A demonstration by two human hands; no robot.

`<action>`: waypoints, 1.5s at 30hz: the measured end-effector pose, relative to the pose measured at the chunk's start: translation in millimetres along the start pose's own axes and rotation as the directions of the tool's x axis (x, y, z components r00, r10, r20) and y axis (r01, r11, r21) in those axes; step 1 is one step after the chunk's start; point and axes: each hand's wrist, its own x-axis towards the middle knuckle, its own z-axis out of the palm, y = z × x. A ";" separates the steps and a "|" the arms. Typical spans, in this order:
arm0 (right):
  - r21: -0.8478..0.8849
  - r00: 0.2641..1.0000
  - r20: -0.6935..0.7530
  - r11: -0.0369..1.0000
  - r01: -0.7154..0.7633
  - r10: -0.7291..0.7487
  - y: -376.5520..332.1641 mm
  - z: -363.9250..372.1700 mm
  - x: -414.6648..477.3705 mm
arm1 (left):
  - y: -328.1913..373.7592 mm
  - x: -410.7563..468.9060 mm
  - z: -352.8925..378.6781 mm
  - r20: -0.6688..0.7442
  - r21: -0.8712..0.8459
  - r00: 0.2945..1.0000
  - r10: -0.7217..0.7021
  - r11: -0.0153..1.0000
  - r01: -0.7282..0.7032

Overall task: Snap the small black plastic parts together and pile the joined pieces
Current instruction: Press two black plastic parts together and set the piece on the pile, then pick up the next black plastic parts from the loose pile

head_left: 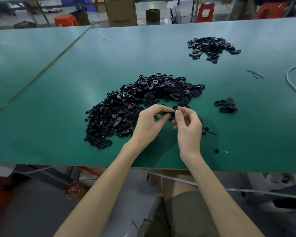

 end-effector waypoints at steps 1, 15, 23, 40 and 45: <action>-0.018 1.000 -0.007 1.000 0.000 0.000 -0.5 0.0 0.3 | 4.2 4.1 1.4 -0.014 -0.014 1.000 -0.015 1.000 0.015; -0.068 0.992 0.111 0.996 -0.057 0.064 -6.9 -0.9 -0.4 | 78.3 91.5 74.0 0.276 0.008 0.957 -0.088 0.996 0.090; -0.090 0.991 0.060 0.990 -0.111 0.117 -3.5 -3.2 -0.5 | 65.9 89.1 100.0 0.444 0.049 0.887 -0.125 0.992 0.116; -0.186 0.989 0.146 0.982 0.001 0.027 -2.8 1.6 -3.7 | 5.1 35.9 -35.7 0.063 0.347 0.974 -0.216 0.920 0.182; -0.203 0.988 0.151 0.979 0.009 0.022 -2.9 1.7 -3.6 | -12.6 21.2 -56.3 0.072 0.602 0.976 -0.205 0.789 0.122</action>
